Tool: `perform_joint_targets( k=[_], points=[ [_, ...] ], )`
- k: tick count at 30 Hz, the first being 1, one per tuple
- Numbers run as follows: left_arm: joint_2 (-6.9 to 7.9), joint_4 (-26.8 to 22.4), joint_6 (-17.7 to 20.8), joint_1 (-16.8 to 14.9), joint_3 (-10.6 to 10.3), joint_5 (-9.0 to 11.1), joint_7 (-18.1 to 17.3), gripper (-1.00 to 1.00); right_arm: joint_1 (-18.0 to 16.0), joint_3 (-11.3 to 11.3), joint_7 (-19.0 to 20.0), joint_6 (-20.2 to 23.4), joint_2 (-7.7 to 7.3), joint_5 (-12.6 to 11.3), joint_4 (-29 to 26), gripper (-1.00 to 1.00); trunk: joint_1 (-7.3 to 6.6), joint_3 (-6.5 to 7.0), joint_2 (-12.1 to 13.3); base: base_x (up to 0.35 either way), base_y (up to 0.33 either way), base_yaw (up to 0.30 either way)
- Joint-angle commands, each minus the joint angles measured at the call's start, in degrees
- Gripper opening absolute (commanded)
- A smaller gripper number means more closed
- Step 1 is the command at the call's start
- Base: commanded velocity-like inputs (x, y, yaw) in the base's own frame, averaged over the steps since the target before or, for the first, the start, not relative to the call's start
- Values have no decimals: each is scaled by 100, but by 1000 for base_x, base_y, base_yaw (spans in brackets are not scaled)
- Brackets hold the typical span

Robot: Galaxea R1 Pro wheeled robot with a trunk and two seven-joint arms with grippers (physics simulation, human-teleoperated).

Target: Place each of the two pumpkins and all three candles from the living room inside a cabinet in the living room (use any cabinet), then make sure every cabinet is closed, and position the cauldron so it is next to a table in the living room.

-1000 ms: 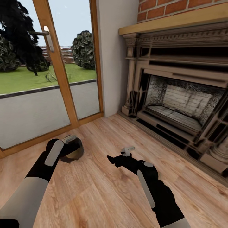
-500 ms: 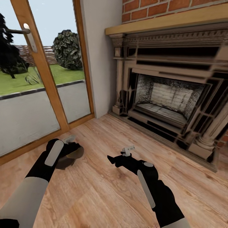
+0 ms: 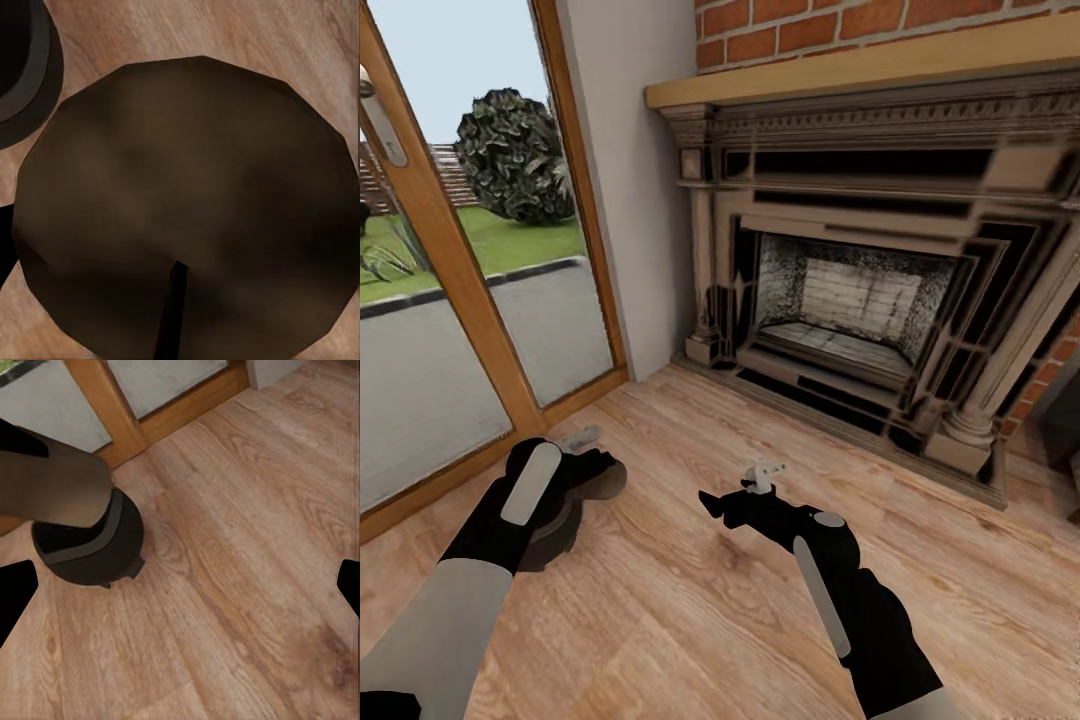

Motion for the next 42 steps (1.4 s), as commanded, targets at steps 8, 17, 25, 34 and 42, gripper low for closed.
perform_joint_targets(
  k=[8, 17, 25, 34, 42],
  points=[
    [0, 0, 4, 0, -4, -11, -11, -100, 0, 0, 0, 0, 0, 0, 4, 100, 0, 0, 0, 143, 214, -285],
    [0, 0, 4, -1, -13, -11, -11, -100, -2, 0, 0, -2, 0, 0, 0, 100, 0, 32, 0, 181, 172, -282],
    [0, 0, 4, -1, -14, -11, -11, -100, 0, 0, 0, -9, 0, 0, 0, 100, 0, 75, 0, 193, 58, -268],
    [0, 0, 4, 0, -23, -11, -11, -100, -1, 1, 0, -8, 0, 0, 0, 100, 0, 127, 0, 202, 1, -260],
    [0, 0, 4, 0, -23, -11, -11, -100, 0, 0, 8, -7, 0, 0, 0, 100, 0, 175, 0, 203, 0, -257]
  ],
)
